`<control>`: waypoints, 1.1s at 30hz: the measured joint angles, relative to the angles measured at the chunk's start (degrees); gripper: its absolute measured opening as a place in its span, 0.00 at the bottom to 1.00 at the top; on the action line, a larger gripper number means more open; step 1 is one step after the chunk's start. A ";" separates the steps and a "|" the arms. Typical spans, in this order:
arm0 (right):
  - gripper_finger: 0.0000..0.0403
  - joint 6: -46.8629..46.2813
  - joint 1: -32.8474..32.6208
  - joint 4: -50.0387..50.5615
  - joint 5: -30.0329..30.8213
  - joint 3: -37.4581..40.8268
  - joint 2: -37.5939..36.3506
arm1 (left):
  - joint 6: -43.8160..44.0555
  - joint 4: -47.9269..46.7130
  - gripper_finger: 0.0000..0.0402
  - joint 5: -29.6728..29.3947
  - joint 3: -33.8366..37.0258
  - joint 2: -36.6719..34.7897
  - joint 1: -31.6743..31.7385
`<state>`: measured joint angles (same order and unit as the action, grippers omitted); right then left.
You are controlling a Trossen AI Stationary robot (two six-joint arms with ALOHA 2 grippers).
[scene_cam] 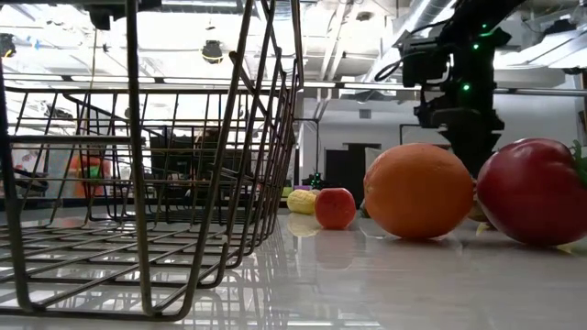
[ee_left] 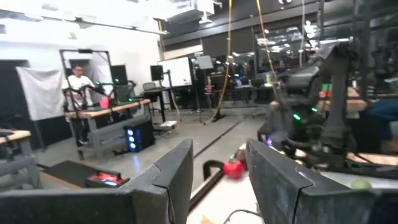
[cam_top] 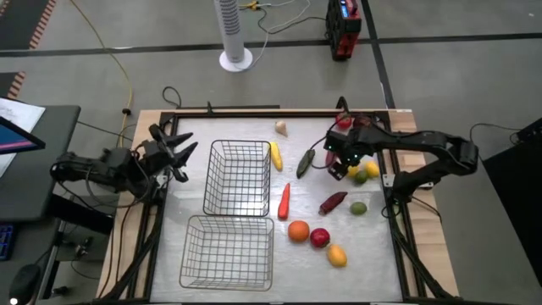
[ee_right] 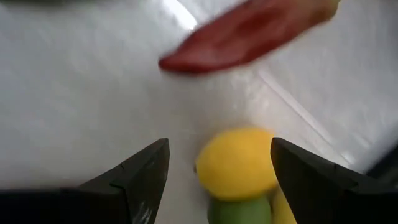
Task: Sort produce into baskets
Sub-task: Put the bottom red pepper into the black wire basket
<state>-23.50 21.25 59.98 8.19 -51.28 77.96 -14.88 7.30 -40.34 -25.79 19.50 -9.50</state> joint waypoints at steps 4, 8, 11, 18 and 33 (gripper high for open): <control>0.78 2.15 -1.91 4.84 0.04 -0.40 0.10 | -1.20 -0.26 0.34 0.00 -0.06 0.01 1.28; 0.86 5.37 -2.56 6.06 -0.01 -0.40 0.11 | -0.98 -0.56 0.34 0.86 -0.06 -0.01 2.21; 0.94 8.89 -3.69 5.62 -1.22 -0.40 0.11 | -0.96 -0.91 0.34 1.87 -0.06 0.01 2.28; 0.96 10.07 -16.15 1.40 -3.62 -0.40 0.10 | -1.00 -1.97 0.34 2.15 -0.04 0.01 2.28; 0.83 10.48 -33.15 -13.13 -3.25 -0.06 0.10 | -1.64 -2.34 0.34 2.12 -0.04 0.01 2.26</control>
<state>-13.01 -11.90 46.85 4.94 -51.34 78.06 -16.51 4.96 -38.22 -25.82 19.51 -7.25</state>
